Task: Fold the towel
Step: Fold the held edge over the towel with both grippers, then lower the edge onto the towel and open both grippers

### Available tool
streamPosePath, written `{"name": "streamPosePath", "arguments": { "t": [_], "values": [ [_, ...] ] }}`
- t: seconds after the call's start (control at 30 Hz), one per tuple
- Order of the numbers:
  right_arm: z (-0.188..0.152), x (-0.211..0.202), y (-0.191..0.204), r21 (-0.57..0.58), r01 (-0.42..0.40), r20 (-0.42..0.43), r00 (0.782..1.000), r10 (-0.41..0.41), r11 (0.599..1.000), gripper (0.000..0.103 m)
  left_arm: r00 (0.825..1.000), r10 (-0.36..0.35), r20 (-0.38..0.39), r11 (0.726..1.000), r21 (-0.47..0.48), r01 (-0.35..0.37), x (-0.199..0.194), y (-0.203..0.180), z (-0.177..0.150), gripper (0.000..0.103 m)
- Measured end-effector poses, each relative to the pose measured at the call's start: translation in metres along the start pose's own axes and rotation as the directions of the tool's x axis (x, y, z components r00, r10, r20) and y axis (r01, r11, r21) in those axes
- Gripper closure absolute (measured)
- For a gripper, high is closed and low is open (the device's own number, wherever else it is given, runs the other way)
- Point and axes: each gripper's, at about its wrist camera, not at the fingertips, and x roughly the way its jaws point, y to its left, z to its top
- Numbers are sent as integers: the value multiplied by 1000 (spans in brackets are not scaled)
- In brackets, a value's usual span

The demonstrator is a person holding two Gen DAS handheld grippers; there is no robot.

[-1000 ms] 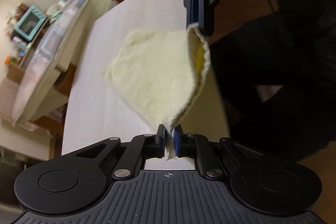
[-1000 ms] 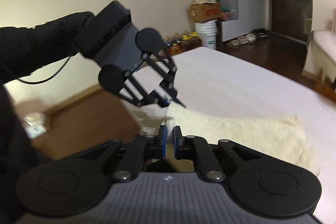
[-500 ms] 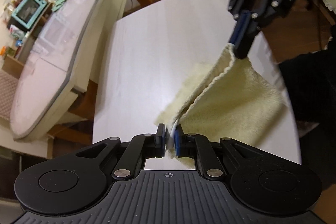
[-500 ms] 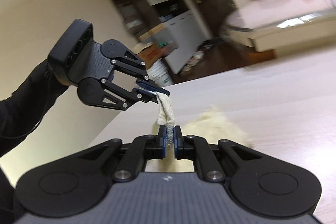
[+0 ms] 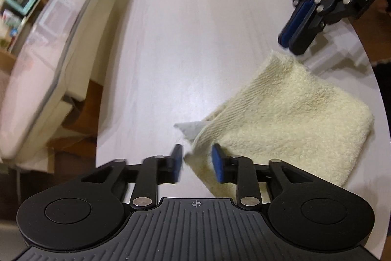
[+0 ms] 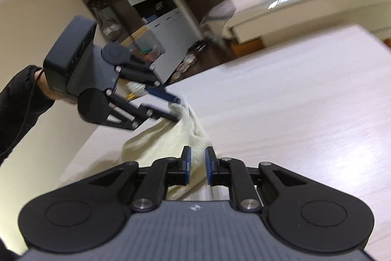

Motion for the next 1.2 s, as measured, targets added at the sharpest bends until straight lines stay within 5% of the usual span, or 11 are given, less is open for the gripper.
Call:
{"name": "streamPosePath", "arguments": {
  "t": [0.1, 0.43, 0.67, 0.73, 1.0, 1.2],
  "values": [
    [-1, -14, 12, -90, 34, 28, 999, -31, 995, 83, 999, 29, 43, 996, -89, -25, -7, 9, -7, 47],
    [-17, 12, 31, -326, 152, -43, 983, -176, 933, 77, 990, 120, 73, 957, -275, -96, 2, 17, -24, 44],
    [-21, -11, 64, -359, 47, -27, 998, -61, 932, 74, 969, 217, 116, 911, -382, -158, -43, -5, -47, 33],
    [-35, -13, 87, -439, 5, -56, 998, -34, 899, 74, 966, 230, 117, 901, -401, -166, -52, -17, -55, 33],
    [-75, -4, 109, -577, 29, -147, 979, -138, 816, 74, 965, 253, 74, 860, -473, -189, -51, -54, -88, 32],
    [-70, -24, 111, -499, 44, -125, 985, -122, 866, 70, 940, 329, 96, 801, -556, -224, -72, -65, -104, 26]
  ]
}}
